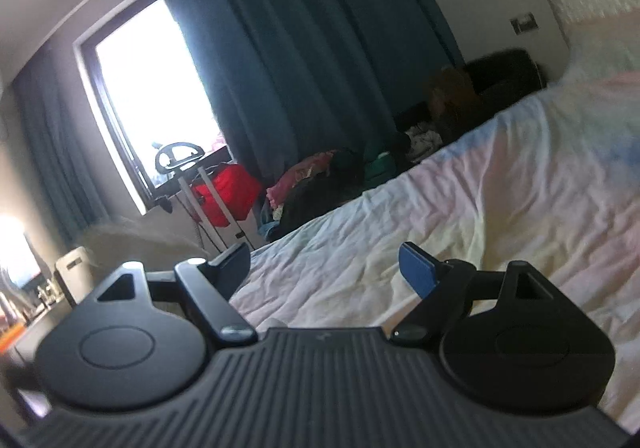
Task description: Fold clothes
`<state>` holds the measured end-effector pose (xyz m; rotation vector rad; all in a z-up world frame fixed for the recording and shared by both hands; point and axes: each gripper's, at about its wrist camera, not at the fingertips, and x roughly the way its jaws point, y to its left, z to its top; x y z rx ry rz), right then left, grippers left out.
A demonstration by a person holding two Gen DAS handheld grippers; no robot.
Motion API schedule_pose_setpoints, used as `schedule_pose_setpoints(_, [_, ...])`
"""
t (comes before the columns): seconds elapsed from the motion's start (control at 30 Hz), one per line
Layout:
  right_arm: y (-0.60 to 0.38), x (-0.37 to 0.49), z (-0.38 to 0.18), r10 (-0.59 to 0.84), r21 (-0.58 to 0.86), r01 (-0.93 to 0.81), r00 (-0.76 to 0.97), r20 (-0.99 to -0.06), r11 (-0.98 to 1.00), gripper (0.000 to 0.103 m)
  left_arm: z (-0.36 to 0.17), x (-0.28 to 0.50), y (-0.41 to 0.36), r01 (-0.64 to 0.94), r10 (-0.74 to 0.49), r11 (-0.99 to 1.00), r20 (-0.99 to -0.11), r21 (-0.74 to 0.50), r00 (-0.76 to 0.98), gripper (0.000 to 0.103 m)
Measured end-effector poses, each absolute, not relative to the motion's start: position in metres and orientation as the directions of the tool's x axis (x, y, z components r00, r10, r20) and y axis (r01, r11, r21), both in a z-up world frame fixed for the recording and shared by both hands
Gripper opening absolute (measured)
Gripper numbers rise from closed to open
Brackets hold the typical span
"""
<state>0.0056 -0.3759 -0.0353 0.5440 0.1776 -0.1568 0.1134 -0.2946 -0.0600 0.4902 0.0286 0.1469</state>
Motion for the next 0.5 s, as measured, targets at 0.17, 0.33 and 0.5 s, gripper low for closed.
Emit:
schedule_pose_setpoints(0.17, [-0.384,0.017,-0.050,-0.062,0.548,0.195,0.966,-0.251,0.813,0.083,-0.109,0.118,-0.323,-0.031,0.105,0.826,-0.098,0.563,0.990,0.015])
schedule_pose_setpoints(0.33, [-0.377,0.025,-0.063,0.028,0.611,0.145,0.964,-0.265,0.778,0.084,-0.105,0.124,-0.312,-0.053,0.144,0.842,-0.128,0.536,0.981,0.063])
schedule_pose_setpoints(0.5, [-0.359,0.036,-0.067,0.130,0.629,0.086,0.949,-0.289,0.772,0.084,-0.094,0.118,-0.280,0.058,0.080,0.888,-0.278,0.457,0.957,0.083])
